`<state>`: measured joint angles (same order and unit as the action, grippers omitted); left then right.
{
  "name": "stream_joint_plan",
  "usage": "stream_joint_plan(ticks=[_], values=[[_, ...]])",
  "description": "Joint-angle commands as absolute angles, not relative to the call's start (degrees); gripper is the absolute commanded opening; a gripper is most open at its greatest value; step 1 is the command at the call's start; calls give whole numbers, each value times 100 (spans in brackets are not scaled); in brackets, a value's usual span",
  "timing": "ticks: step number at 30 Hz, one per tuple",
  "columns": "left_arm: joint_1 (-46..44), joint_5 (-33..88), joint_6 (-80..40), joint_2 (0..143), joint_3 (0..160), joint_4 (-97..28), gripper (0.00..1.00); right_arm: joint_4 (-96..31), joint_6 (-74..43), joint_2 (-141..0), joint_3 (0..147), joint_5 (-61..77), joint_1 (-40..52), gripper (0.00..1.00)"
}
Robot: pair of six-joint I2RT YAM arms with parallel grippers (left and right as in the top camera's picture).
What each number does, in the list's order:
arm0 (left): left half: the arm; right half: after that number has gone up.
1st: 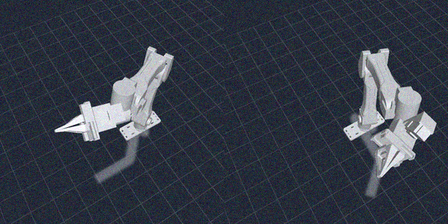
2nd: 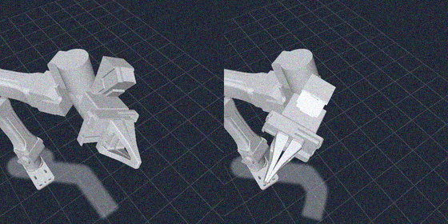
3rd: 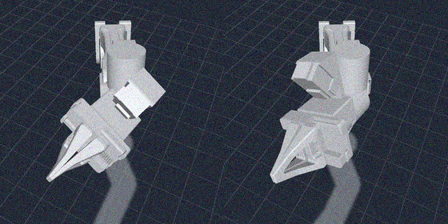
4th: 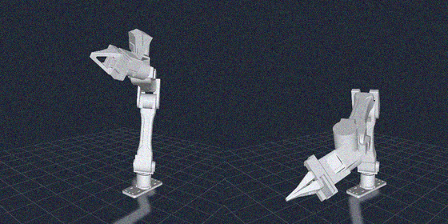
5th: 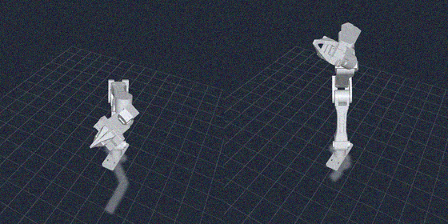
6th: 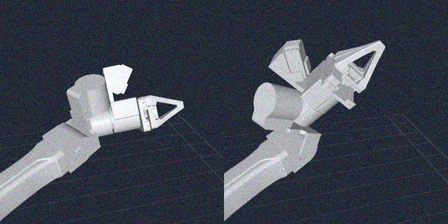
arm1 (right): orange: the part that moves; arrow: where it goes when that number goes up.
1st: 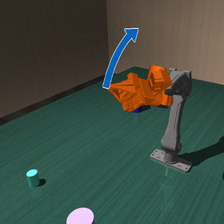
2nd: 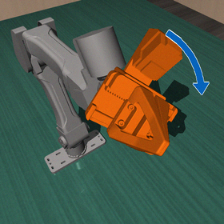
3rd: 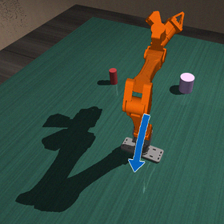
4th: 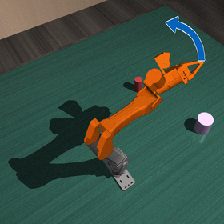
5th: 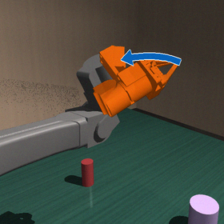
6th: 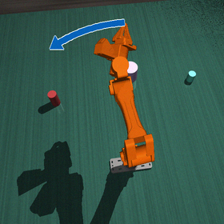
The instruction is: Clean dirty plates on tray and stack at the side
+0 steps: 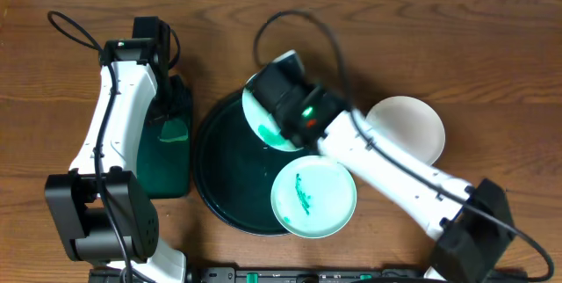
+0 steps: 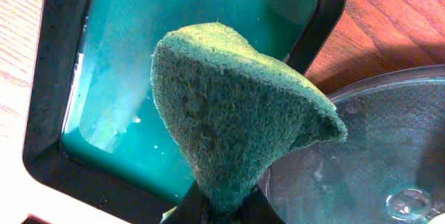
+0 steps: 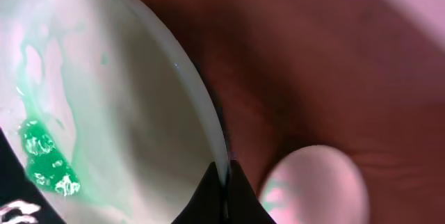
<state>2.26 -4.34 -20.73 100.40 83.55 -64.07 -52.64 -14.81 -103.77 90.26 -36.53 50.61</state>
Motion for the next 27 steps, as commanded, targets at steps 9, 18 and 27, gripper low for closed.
stream_joint_plan(ticks=[9, 18, 27], values=[[246, -403, -1979, 10007, 8466, -6420, 7, -5028, -1190, -10307, 9118, -7408, 6337, 1], [246, -403, -1979, 10007, 8466, -6423, 7, -4244, -460, -10250, 9118, -8289, 6416, 1], [246, -403, -1977, 10007, 8462, -6425, 7, -4707, -1457, -10250, 9115, -4401, 5780, 1]])
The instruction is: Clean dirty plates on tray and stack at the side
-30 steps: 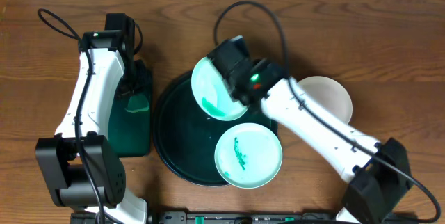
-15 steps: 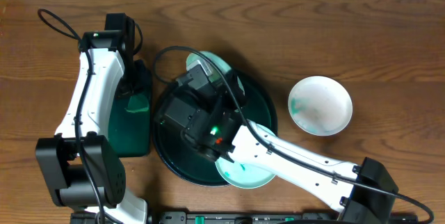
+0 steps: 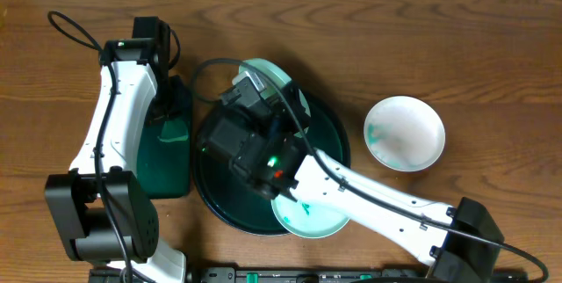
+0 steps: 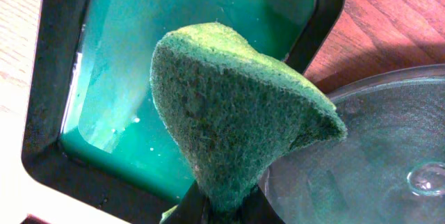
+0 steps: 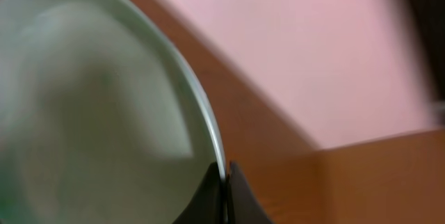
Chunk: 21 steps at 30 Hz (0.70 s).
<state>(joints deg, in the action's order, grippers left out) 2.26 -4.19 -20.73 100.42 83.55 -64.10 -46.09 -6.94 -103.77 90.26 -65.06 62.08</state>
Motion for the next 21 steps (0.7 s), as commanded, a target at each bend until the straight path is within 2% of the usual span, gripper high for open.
stream_joint_plan(ticks=[1, 4, 6, 8, 11, 17, 21], values=[[246, -403, -1977, 10007, 8462, -6425, 7, -4681, -1597, -10250, 9115, -3852, 5638, 1], [246, -403, -1977, 10007, 8462, -6423, 7, -4447, -1671, -10241, 9118, -1907, 5037, 1], [246, -403, -1977, 10007, 8462, -6425, 7, -4431, -1673, -10213, 9118, -1186, 4687, 1], [246, -403, -1975, 10007, 8462, -6425, 7, -4477, -1693, -10090, 9118, 69, 3990, 1], [246, -403, -1977, 10007, 8462, -6427, 7, -4565, -1861, -9874, 9118, 923, 3282, 1], [246, -403, -1977, 10007, 8462, -6429, 7, -5251, -1997, -9251, 9118, 790, 1907, 1], [246, -403, -1975, 10007, 8462, -6429, 7, -6173, -2438, -8956, 9111, -106, 904, 1]])
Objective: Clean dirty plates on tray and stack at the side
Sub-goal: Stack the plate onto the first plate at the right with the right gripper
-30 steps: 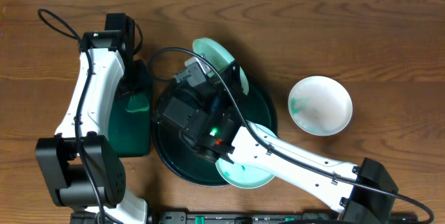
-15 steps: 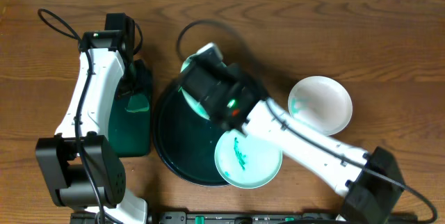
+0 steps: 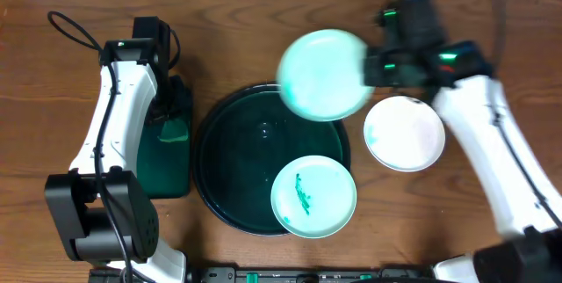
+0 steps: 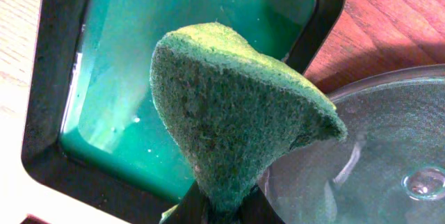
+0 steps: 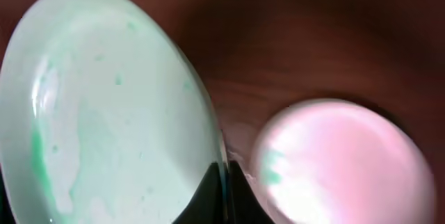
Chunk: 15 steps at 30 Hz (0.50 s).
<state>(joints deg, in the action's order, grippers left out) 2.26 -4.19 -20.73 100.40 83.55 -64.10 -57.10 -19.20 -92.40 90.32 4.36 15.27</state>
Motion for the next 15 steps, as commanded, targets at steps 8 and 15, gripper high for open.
stream_joint_plan(ticks=[8, 15], values=[[246, -403, -1977, 10007, 8462, -6425, 7, -6796, -2659, -8967, 8300, -663, -519, 1], [246, -403, -1975, 10007, 8462, -6423, 7, -5802, -2650, -8967, 6842, -644, -867, 1]])
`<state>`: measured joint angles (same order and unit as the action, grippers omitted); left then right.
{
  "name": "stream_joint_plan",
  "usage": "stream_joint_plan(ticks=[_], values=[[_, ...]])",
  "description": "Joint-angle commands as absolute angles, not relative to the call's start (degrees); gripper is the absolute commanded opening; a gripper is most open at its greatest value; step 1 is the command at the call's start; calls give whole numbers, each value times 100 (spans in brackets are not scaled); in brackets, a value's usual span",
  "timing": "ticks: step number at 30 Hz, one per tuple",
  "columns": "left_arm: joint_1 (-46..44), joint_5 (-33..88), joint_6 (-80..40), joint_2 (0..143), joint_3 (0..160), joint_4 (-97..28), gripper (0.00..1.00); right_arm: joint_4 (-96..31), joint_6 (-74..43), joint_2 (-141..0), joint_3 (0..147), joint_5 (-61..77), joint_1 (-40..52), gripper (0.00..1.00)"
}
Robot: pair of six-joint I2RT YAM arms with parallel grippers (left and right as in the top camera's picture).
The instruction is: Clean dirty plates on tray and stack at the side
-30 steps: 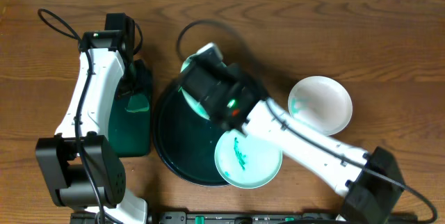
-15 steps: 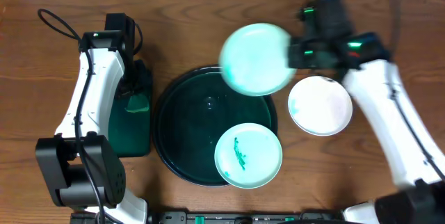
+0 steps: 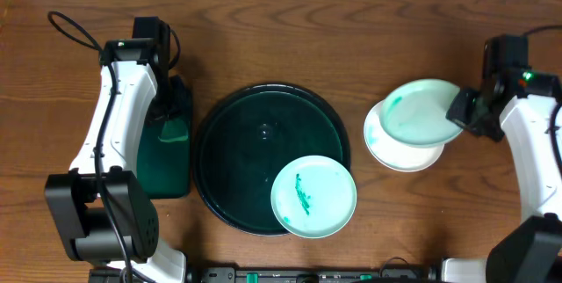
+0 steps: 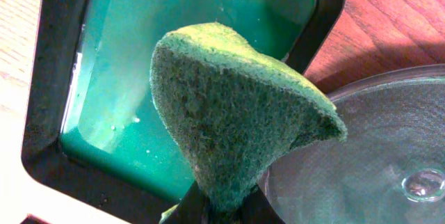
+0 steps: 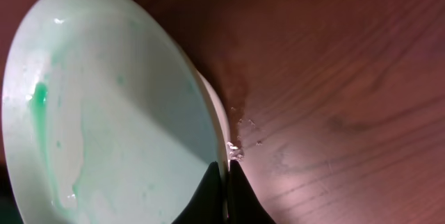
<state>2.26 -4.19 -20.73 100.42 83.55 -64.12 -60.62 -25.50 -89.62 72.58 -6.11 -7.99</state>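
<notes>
My right gripper [image 3: 464,107] is shut on the rim of a pale green plate [image 3: 421,112], which hangs over a white plate [image 3: 399,153] lying on the table right of the tray. The wrist view shows the held plate [image 5: 104,113] with faint green streaks. A round dark tray [image 3: 246,142] carries one more plate [image 3: 313,197] smeared with green at its front right. My left gripper [image 4: 222,206] is shut on a green sponge [image 4: 236,120] above the edge of a black tub of green water [image 4: 174,50].
The tub [image 3: 165,156] sits left of the tray under my left arm [image 3: 114,98]. A cable [image 3: 75,32] loops at the back left. Bare wood table [image 3: 369,28] runs behind the tray and to the right.
My right gripper has carried the plate from above the tray's back right edge to over the white plate on the right. The left gripper and sponge have not moved.
The right gripper held a green-smeared plate by its rim over the back of the tray. Then it hung over the tray's middle, then by the tray's back right edge looking cleaner, and now over the white plate. The left gripper kept the sponge above the tub throughout.
</notes>
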Motion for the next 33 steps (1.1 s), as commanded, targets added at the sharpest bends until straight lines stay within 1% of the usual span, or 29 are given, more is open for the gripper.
stream_joint_plan(ticks=[1, 4, 6, 9, 12, 13, 19, 20, 25, 28, 33], values=[[246, -403, -1975, 10007, 8462, -6420, 7, -5690, -2617, -8967, 6729, -596, -843, 1], [246, -403, -1975, 10007, 8462, -6420, 7, -5520, -2554, -8967, 6530, -552, -727, 1], [244, -403, -1977, 10007, 8462, -6420, 7, -5502, -2383, -8969, 6514, -556, -635, 7], [246, -403, -1977, 10007, 8462, -6416, 7, -5520, -2261, -8967, 6517, -513, -469, 29], [246, -403, -1977, 10007, 8462, -6399, 7, -5509, -1986, -8967, 6530, -25, -331, 37], [246, -403, -1977, 10007, 8462, -6399, 7, -5511, -1892, -8967, 6536, 217, -292, 41], [246, -403, -1977, 10007, 8462, -6399, 7, -5872, -1358, -8969, 6530, 2016, 3, 43], [246, -403, -1977, 10007, 8462, -6399, 8, -5981, -1339, -8969, 6521, 2115, 99, 43], [244, -403, -1977, 10007, 8462, -6399, 7, -6219, -1391, -8969, 6359, 2128, 633, 43], [244, -403, -1977, 10007, 8462, -6399, 7, -6055, -1623, -8969, 6112, 2128, 1068, 46], [244, -403, -1977, 10007, 8462, -6396, 7, -5758, -1844, -8969, 5704, 2130, 1570, 46]])
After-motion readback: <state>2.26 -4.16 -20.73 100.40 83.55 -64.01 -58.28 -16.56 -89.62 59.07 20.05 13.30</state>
